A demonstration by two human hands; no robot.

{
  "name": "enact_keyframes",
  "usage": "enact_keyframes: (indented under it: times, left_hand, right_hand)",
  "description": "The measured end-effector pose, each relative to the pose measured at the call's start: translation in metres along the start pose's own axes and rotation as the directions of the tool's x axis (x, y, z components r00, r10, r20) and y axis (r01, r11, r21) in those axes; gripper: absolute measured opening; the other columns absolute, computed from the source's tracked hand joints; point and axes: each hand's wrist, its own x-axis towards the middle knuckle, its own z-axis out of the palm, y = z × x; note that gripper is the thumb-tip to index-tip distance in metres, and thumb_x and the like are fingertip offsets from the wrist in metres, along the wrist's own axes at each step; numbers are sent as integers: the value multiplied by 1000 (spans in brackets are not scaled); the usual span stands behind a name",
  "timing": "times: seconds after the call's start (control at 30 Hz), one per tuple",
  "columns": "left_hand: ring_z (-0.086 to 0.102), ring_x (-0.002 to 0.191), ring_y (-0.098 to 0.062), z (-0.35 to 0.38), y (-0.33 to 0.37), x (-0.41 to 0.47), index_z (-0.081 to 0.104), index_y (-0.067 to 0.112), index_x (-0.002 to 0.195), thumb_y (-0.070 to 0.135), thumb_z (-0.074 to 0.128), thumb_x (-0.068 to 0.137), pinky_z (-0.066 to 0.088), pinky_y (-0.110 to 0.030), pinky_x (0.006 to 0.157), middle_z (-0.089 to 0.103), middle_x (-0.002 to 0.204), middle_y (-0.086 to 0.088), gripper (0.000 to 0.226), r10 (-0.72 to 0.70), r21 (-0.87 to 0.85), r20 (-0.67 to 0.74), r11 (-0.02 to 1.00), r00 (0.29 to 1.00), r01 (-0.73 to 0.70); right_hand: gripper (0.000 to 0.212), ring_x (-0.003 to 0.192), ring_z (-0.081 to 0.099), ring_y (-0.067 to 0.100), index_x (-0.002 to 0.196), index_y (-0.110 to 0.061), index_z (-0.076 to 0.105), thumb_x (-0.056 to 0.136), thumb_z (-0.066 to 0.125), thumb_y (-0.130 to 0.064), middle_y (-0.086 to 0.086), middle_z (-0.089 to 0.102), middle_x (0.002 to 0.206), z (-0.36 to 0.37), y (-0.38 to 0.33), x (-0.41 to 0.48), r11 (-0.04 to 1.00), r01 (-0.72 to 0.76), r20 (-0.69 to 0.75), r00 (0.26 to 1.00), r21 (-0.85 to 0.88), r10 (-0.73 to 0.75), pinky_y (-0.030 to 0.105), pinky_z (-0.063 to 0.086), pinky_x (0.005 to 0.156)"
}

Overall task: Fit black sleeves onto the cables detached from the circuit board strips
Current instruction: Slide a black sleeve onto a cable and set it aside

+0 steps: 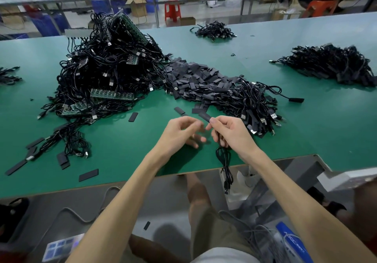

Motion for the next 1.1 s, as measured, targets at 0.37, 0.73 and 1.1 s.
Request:
enact_keyframes:
  times: [0.37,0.73,1.1]
  left_hand:
    - [70,66,-20,25,14,-26,64,-12,98,7,65,98,56,-24,57,68,79,-19,19,-164,51,372,986,914,156]
    - [64,58,-22,36,75,44,69,3,96,7,65,98,59,-25,58,70,75,-15,5,15,-37,222,999,975,-7]
    - [68,93,-9,61,48,85,73,17,119,20,68,95,52,-15,84,66,116,-2,26,296,576,-47,788,954,-216]
  right_hand:
    - [32,47,49,13,86,-6,71,106,56,-27,5,64,64,-2,1,-1,991,31,-26,999,127,-27,20,41,48]
    - [33,41,53,12,105,12,64,100,64,-21,9,64,64,8,-1,6,981,-112,-17,993,155,116,21,34,36]
    - [27,45,54,14,80,-11,65,105,56,-14,3,68,63,7,3,3,999,-29,8,1000,25,29,26,37,41]
